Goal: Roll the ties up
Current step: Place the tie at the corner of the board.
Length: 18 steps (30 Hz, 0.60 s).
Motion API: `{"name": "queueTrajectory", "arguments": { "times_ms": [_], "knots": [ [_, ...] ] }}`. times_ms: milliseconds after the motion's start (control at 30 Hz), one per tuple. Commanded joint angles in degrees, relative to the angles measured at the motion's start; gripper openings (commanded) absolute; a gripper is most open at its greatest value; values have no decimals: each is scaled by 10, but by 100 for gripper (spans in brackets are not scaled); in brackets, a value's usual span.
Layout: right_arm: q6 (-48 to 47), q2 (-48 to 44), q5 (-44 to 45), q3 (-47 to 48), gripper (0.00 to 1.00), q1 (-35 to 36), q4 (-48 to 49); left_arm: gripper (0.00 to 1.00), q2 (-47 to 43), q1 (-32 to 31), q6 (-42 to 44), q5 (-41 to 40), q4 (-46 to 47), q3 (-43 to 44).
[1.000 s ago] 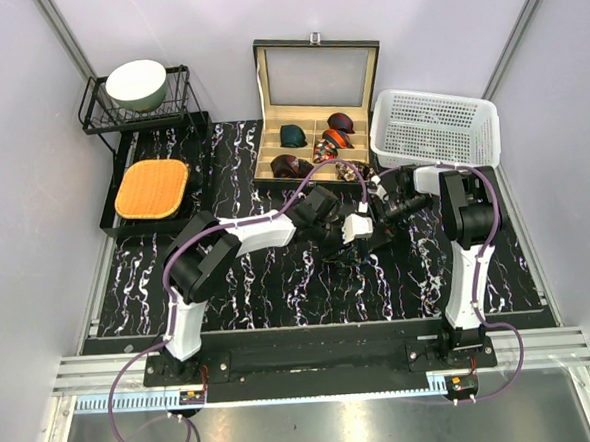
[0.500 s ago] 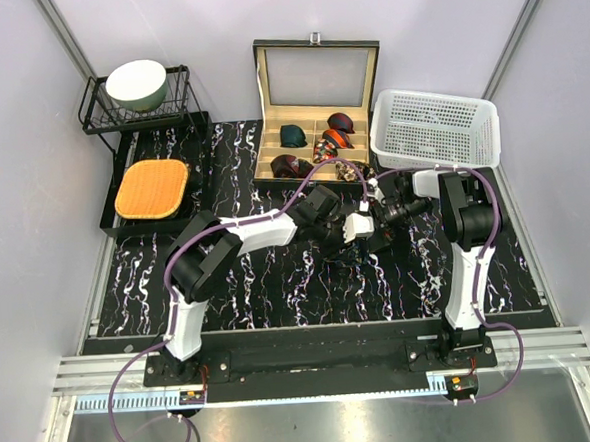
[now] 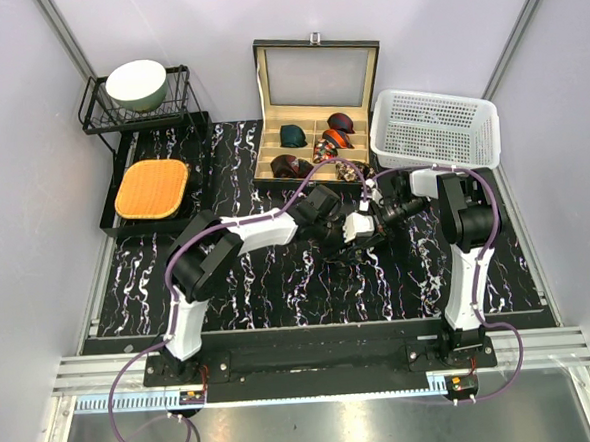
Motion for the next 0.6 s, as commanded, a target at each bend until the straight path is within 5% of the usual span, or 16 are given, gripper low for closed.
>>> {"name": "queueTrajectory", "arguments": {
  "times_ms": [0,100,167,367,567],
  "knots": [
    [-14,-10,36,11,0,10,-4,57,21,13,-35,-8,-20,-57],
    [-23,-18,29,8,0,9,-6,88,-45,32,-56,26,61,-110],
    [-27,-23,16,8,0,9,-7,99,-89,43,-68,27,86,-121],
    [-25,-56,-18,10,0,10,-10,99,-206,61,-119,4,99,-148],
    [-26,-103,-44,4,0,9,-11,99,-336,75,-73,21,232,-289]
  ]
}}
